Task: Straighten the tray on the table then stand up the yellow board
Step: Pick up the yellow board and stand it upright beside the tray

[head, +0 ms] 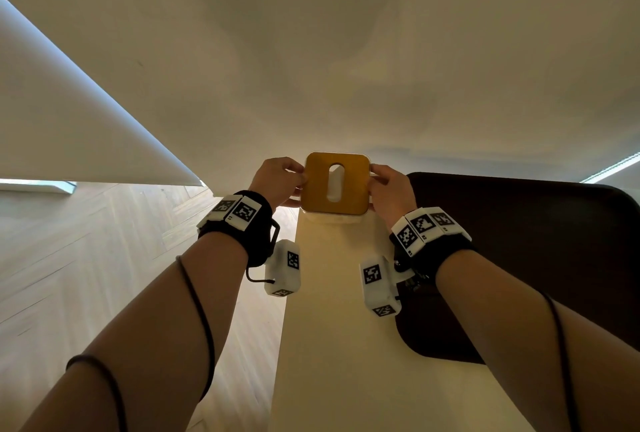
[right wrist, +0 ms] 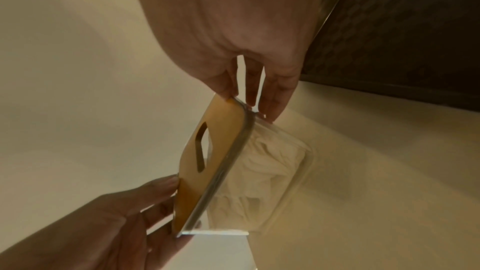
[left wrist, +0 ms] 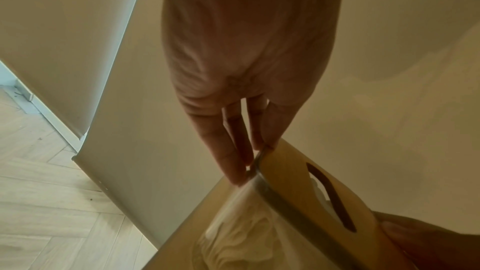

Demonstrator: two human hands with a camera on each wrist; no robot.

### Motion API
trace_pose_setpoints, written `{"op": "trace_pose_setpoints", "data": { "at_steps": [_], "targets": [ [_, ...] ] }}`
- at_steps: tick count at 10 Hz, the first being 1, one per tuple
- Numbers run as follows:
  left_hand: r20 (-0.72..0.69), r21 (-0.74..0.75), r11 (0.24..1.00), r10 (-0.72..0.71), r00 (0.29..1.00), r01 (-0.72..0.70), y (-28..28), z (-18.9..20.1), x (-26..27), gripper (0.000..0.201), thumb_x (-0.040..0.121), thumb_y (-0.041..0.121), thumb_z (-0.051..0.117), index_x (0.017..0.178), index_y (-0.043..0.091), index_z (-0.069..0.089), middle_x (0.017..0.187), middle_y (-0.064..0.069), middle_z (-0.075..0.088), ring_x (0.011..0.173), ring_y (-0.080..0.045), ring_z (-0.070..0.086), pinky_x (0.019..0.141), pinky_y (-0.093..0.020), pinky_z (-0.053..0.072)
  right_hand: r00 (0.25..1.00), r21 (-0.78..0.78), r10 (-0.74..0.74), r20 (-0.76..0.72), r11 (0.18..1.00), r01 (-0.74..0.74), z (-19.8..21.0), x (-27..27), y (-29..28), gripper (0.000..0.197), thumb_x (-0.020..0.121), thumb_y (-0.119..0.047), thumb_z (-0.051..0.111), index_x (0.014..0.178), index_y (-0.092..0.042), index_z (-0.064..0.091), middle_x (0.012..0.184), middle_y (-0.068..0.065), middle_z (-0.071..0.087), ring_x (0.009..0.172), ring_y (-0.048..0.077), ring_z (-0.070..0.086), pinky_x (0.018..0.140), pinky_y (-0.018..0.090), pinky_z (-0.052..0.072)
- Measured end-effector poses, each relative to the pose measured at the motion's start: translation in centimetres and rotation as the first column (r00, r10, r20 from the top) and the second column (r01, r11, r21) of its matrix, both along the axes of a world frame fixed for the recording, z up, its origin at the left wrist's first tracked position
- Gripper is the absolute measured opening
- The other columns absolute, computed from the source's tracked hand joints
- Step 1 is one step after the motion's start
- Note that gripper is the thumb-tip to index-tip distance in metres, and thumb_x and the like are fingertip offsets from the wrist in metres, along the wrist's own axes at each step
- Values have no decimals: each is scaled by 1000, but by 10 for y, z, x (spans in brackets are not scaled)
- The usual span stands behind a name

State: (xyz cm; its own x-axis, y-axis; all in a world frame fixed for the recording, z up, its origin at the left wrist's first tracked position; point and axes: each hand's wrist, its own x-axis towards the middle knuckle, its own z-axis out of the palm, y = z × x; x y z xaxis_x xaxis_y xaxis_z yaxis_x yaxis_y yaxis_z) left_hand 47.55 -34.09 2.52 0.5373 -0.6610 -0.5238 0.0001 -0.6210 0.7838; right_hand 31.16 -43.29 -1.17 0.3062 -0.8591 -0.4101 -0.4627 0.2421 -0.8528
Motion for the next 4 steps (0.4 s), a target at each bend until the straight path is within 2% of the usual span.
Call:
{"op": "trace_pose_setpoints", "data": {
  "at_steps": [2, 3, 4],
  "targets": [
    [4, -3, 1000, 5, 1000, -5, 1, 0, -1, 12, 87, 9, 59, 98, 7, 63, 83, -10, 66, 71, -24, 66, 63, -35, 58, 1000, 2, 15, 10, 1000, -15, -2, 0, -1, 30, 93, -13, 46, 118, -22, 60, 111, 10, 69, 98, 27, 64, 90, 50, 55],
    [-11, -19, 1000, 1, 1000, -1, 1, 1, -2, 18, 88, 14, 59, 105, 6, 63, 87, -10, 66, 76, -25, 66, 66, -37, 59, 1000, 57, 2, 15, 998, -3, 3, -1, -2, 33, 91, -14, 46, 122, -20, 54, 117, 12, 64, 103, 28, 61, 94, 50, 52],
    [-63, -78, 990, 109, 992, -114, 18, 1, 6, 18, 91, 21, 58, 105, 10, 62, 91, -9, 64, 79, -25, 65, 74, -39, 57, 1000, 40, -5, 28, 999, 3, 13, -14, -5, 32, 93, -15, 47, 125, -15, 49, 125, 13, 57, 112, 28, 56, 101, 49, 47]
  ]
}}
